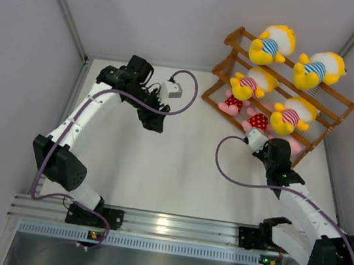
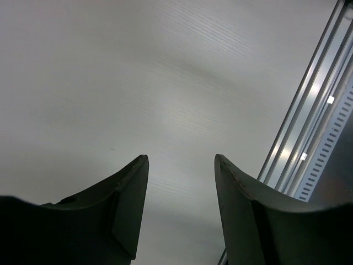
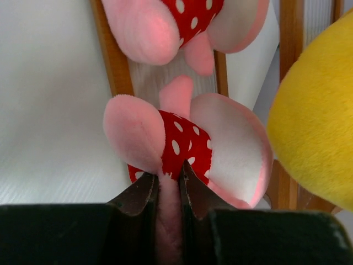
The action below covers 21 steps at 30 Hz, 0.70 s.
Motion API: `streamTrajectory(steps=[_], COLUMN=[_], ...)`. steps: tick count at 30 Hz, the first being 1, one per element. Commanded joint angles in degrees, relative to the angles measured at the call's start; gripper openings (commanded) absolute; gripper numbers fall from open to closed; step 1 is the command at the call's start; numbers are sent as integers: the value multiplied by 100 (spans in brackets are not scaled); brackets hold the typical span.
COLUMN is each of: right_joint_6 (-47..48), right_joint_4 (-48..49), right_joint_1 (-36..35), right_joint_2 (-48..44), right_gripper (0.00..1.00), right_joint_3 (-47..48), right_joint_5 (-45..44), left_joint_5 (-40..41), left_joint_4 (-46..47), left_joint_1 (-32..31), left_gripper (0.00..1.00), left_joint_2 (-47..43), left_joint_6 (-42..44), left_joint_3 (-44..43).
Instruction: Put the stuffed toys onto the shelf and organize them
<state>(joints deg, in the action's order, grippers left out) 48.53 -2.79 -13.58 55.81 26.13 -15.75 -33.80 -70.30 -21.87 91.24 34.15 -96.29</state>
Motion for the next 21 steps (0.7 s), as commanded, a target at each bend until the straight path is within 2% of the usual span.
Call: streamTrajectory(steps=[1,7,16,18,19,21], right_joint_6=[543,850,1053,1176,1193,1194], right_joint_4=[1017,1307,1570,1702,1668,1440], right_joint_1=[347,743,875,875,875,875], right_joint_2=[148,596,1125,1186,1195,1126], right_gripper=[0,0,0,7,21,34], right_joint_3=[147,-2,-46,-73,-56,84], right_joint_5=[844,1329,1075,812,749,731], left_joint_5=[-197,-153,-48,-13,5,40], left_joint_4=[52,52,43,52,43,43], left_joint_1=[-2,7,7,-2,-2,7], left_gripper=[57,57,57,57,57,57], left_joint_2=[-63,-107,-203,-230,-230,-256], left_joint_6=[48,74,179,206,215,241], left_joint_3=[-223,-232,-188,-171,-153,-153])
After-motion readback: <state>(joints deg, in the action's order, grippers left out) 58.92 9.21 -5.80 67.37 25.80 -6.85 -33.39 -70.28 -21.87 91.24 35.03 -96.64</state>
